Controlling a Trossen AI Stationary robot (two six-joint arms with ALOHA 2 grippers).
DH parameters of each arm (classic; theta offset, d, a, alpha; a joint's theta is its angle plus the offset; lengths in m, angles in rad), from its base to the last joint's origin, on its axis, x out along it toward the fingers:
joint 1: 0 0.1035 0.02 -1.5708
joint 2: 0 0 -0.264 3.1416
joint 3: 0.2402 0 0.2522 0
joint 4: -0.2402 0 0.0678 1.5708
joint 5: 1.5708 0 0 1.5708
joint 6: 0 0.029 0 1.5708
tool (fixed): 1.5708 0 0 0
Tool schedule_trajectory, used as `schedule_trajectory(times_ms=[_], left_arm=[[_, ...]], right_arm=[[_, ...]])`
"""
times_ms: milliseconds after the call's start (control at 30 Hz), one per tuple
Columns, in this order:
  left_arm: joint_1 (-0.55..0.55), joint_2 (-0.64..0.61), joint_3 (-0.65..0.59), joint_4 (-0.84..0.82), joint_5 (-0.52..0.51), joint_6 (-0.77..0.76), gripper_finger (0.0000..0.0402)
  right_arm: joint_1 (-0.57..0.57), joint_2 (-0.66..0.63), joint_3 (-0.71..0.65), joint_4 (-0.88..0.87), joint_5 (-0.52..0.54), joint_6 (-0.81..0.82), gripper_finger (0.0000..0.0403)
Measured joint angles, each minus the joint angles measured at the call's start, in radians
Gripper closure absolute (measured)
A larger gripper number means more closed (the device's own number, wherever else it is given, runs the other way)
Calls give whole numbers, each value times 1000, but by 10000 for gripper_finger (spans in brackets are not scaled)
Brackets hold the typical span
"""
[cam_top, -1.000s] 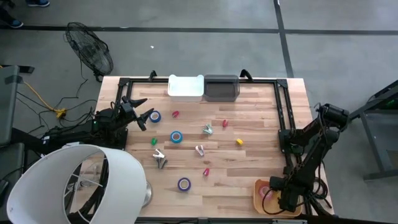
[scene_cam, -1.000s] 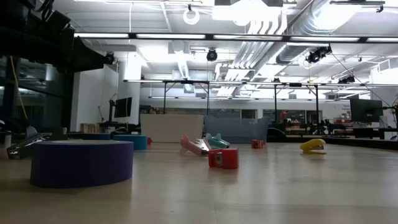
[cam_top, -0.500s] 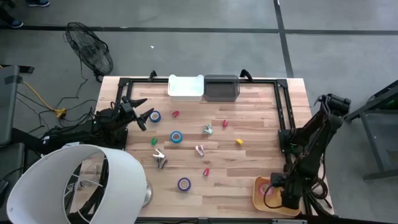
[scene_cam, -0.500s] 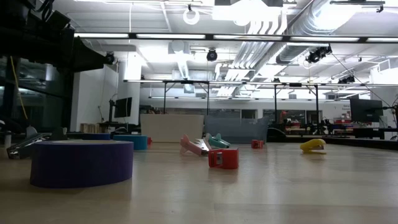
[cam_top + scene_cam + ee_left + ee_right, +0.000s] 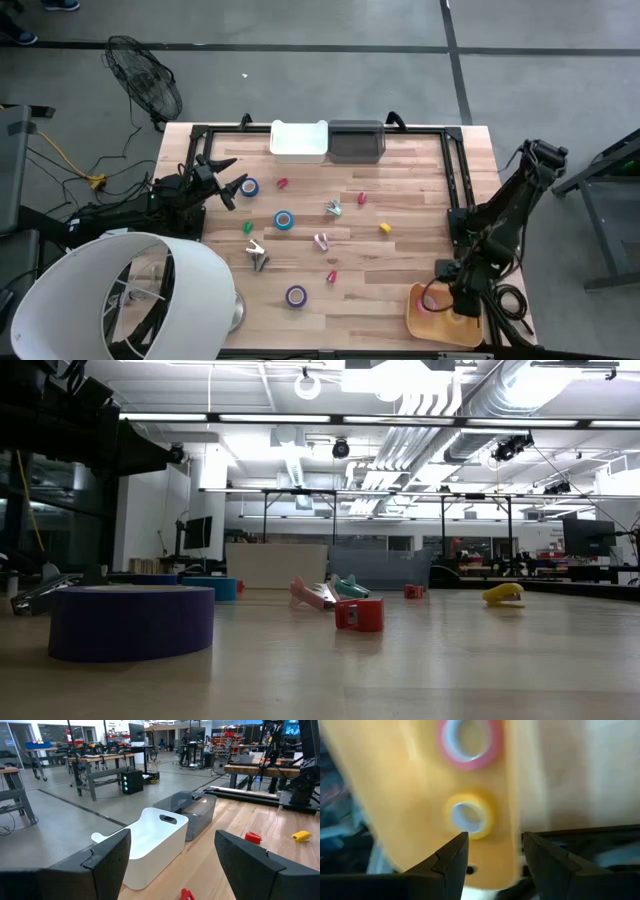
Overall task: Pick and place Stapler, Stapler remover, tape
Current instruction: Put the yellow stapler into the black bin
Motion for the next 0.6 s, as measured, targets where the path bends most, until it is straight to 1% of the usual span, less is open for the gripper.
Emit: schedule_trajectory(times_ms=[200, 400, 467, 600], left_arm=[[0, 0, 0, 0, 0, 0, 117], [0, 0, 0, 0, 0, 0, 117], [0, 0, 0, 0, 0, 0, 117], [0, 0, 0, 0, 0, 0, 117]], right_arm=[[-82, -30, 0, -106, 100, -74, 221], [-182, -44, 0, -114, 234, -207, 222], [-227, -44, 0, -113, 257, -228, 221], [-341, -42, 0, -113, 260, -232, 222]])
